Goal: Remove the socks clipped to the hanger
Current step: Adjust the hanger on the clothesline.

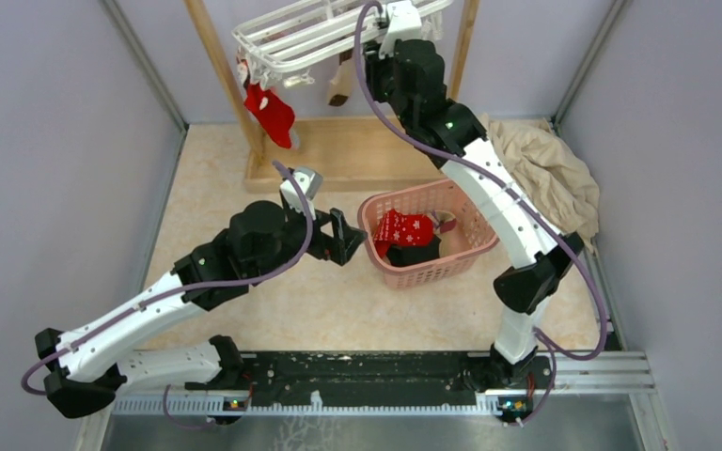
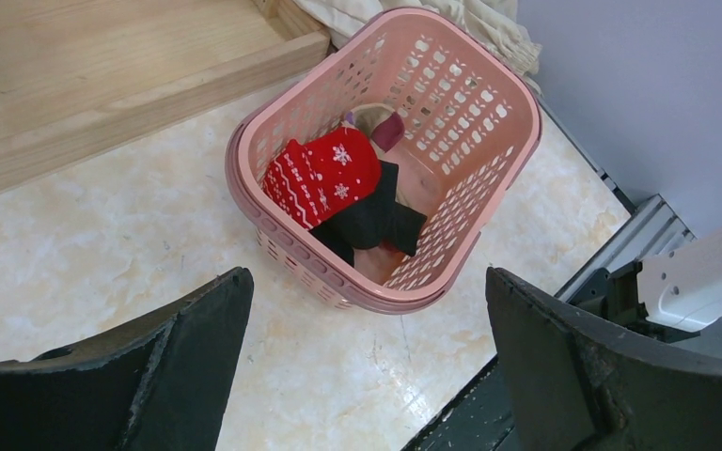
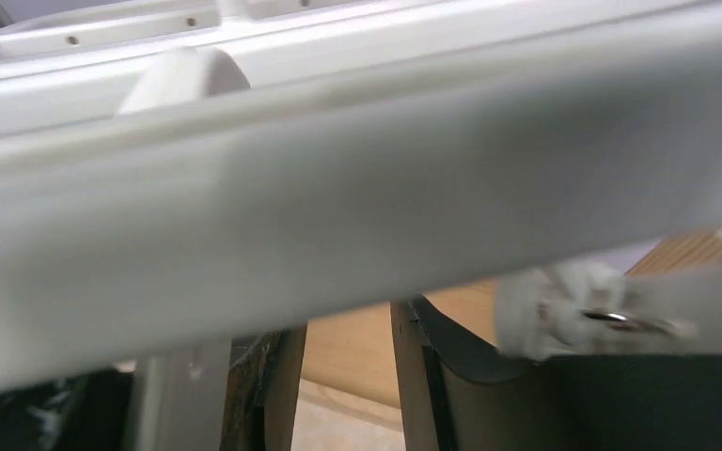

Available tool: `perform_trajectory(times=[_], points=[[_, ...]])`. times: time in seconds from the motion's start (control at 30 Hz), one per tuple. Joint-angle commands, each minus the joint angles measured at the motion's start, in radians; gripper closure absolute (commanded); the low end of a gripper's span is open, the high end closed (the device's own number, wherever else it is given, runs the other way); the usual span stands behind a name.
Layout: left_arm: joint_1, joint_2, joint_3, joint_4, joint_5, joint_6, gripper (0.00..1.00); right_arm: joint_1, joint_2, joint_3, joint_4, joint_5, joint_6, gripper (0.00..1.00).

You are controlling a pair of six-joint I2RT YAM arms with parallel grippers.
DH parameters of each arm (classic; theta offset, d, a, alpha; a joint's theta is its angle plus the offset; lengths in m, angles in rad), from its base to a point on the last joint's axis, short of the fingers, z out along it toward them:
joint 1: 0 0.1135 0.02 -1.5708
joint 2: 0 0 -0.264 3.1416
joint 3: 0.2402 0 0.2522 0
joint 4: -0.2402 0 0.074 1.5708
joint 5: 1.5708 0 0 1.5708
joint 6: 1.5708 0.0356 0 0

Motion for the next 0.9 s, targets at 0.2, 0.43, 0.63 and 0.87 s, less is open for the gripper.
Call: perform_trajectory(times=[0.2, 0.43, 0.63, 0.87], points=[[0.003, 0.001, 0.004, 0.050, 0.031, 0.004, 0.01, -0.124, -0.041, -0.003, 0.043, -0.054, 0.052, 0.62], [0.002, 0.032, 0.035, 0.023, 0.020, -0.002, 0.01, -0.226, -0.085, -0.089, 0.111, -0.142, 0.104, 0.62], [0.003, 0.061, 0.058, 0.011, 0.013, -0.006, 0.01, -0.306, -0.092, -0.124, 0.149, -0.200, 0.146, 0.62], [0.002, 0.101, 0.091, -0.002, 0.020, -0.004, 0.01, -0.384, -0.052, -0.092, 0.162, -0.257, 0.175, 0.62]])
